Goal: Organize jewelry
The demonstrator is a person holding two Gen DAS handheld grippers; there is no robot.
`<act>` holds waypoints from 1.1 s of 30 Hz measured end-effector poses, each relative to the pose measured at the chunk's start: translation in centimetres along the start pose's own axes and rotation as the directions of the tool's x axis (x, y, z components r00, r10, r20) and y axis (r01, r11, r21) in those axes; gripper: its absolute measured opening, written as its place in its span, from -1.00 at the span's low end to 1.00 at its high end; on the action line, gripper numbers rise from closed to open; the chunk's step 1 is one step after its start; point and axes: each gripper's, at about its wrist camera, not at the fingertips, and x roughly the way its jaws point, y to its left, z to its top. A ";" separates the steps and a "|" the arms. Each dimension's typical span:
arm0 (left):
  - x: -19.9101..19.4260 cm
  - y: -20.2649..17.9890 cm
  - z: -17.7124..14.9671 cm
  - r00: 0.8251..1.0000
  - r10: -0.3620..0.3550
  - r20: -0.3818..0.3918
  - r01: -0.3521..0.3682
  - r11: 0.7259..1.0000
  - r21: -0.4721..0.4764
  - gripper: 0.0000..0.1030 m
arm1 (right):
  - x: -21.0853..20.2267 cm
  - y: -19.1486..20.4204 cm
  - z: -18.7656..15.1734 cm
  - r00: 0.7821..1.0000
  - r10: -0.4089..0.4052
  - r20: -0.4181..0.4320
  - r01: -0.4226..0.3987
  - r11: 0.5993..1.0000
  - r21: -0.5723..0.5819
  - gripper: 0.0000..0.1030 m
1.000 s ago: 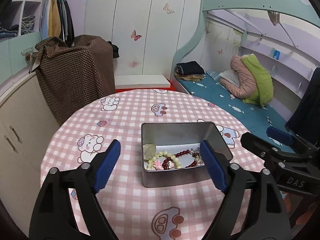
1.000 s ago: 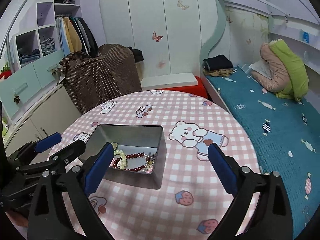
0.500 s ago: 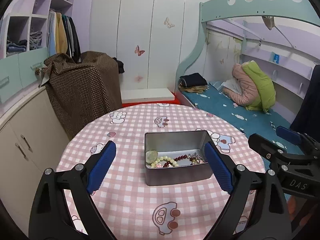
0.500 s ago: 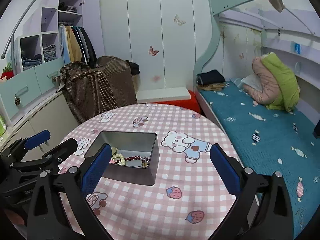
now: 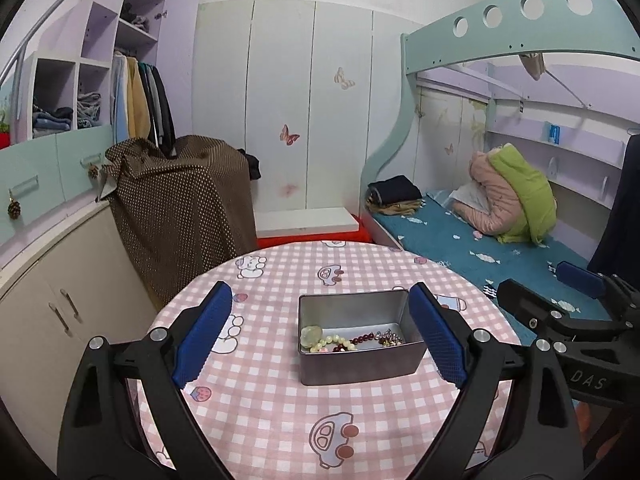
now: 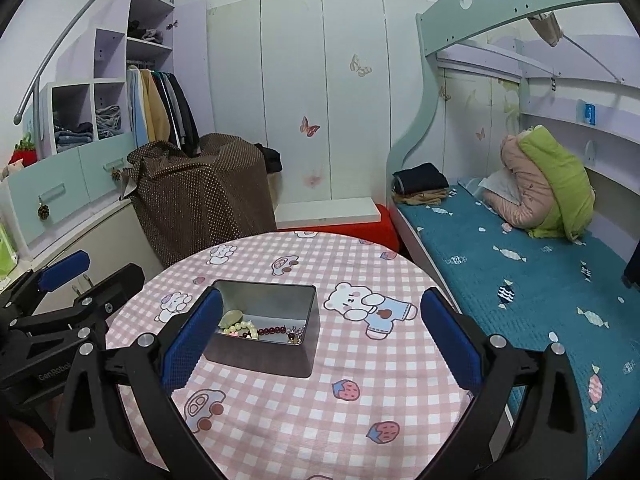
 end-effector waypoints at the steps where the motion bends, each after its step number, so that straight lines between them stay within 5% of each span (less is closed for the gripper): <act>1: -0.1 0.0 0.0 1.000 0.001 0.003 -0.001 1.000 0.000 0.75 | -0.1 0.0 0.0 1.000 0.000 0.003 0.000 1.000 0.001 0.86; 33: -2.3 0.1 0.6 0.998 0.018 0.064 -0.018 1.000 -0.007 0.75 | -1.9 0.2 0.5 0.997 0.001 0.074 -0.001 1.000 0.001 0.86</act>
